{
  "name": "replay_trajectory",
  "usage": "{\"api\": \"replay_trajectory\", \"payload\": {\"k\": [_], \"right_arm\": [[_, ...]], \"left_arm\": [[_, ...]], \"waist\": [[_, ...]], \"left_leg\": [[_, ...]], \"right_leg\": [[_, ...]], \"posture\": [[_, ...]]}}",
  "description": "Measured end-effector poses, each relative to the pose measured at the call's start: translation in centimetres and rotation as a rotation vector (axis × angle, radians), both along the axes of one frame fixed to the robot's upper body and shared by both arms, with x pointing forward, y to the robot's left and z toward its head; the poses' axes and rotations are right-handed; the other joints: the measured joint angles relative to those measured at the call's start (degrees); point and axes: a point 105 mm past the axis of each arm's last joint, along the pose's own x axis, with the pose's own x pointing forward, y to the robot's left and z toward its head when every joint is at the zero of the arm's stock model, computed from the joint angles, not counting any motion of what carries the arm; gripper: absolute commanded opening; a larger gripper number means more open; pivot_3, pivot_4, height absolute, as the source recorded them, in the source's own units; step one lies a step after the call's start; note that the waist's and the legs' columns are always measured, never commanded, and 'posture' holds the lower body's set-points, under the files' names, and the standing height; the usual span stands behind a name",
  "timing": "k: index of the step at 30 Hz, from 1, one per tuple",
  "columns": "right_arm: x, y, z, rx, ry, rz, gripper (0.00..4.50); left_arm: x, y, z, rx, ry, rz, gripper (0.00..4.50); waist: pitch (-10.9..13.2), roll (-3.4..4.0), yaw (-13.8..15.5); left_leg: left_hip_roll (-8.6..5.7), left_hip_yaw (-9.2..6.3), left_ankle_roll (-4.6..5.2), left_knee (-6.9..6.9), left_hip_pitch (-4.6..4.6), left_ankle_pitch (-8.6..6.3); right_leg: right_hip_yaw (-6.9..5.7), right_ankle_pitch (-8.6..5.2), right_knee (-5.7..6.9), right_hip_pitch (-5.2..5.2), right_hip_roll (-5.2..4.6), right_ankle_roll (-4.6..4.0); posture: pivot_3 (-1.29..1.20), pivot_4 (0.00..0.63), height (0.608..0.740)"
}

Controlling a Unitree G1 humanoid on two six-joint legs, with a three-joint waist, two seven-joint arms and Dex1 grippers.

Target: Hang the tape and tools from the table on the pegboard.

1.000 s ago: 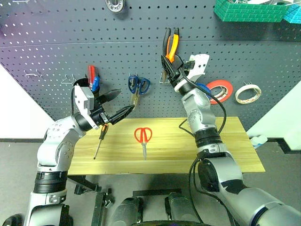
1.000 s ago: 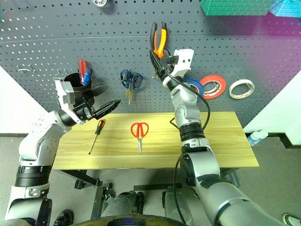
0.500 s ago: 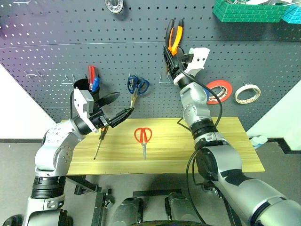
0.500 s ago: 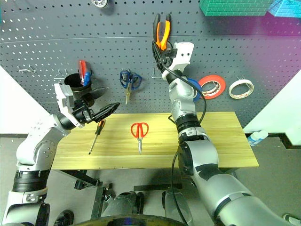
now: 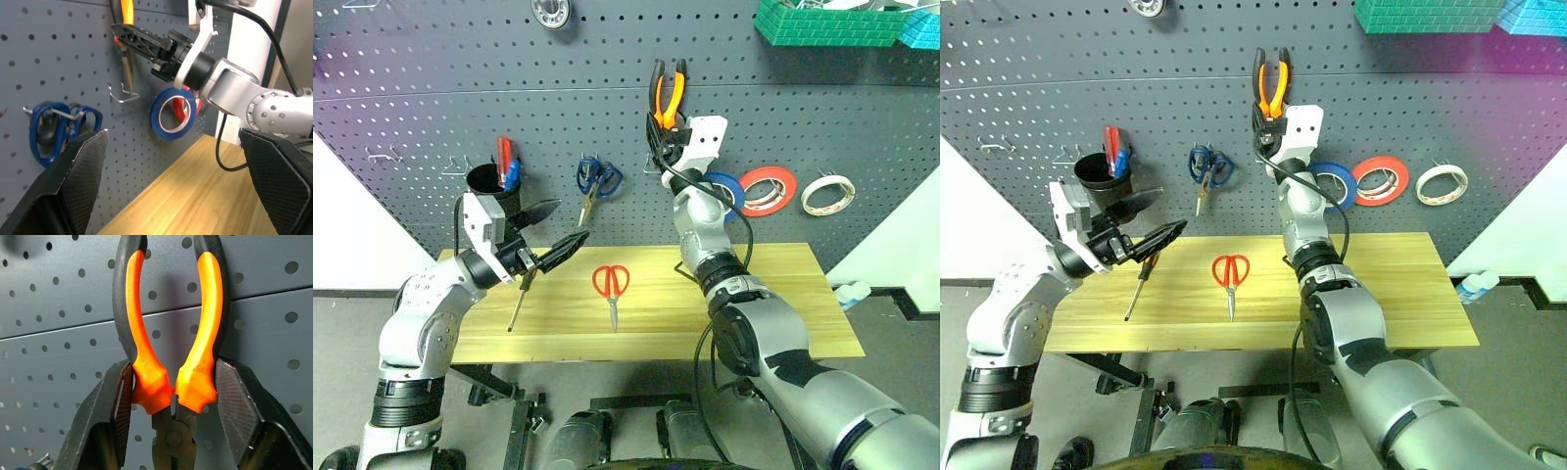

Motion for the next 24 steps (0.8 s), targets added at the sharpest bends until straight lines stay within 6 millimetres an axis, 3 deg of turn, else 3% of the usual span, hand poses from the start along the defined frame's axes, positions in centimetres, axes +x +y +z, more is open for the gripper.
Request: {"api": "replay_trajectory", "payload": {"k": [7, 13, 24], "right_arm": [[0.0, 0.1, -0.1, -0.008, -0.002, -0.029, 2.12], [0.1, 0.0, 1.6, -0.008, -0.046, -0.037, 2.12], [0.1, -0.4, 1.4, -0.045, -0.064, -0.103, 2.12]], "left_arm": [[-0.9, -0.1, 0.2, 0.001, 0.011, -0.006, 4.5], [-1.3, 0.2, 0.2, 0.001, 0.023, 0.011, 4.5], [-2.5, 0.0, 0.6, -0.002, 0.05, 0.005, 4.5]], "waist": [[0.01, 0.01, 0.1], [0.05, 0.05, 0.61], [0.56, 0.35, 2.14]], "left_leg": [[0.0, 0.0, 0.02, -0.01, 0.02, -0.01], [0.01, 0.0, 0.03, -0.03, 0.03, -0.02], [0.03, -0.01, 0.05, -0.07, 0.05, -0.03]], "right_leg": [[0.03, -0.01, 0.03, -0.01, 0.02, -0.03], [0.04, -0.04, 0.02, -0.01, 0.03, -0.07], [0.04, -0.08, 0.03, 0.01, 0.03, -0.13]], "posture": [[0.07, 0.049, 0.74], [0.08, 0.075, 0.74], [0.12, 0.119, 0.74]]}}
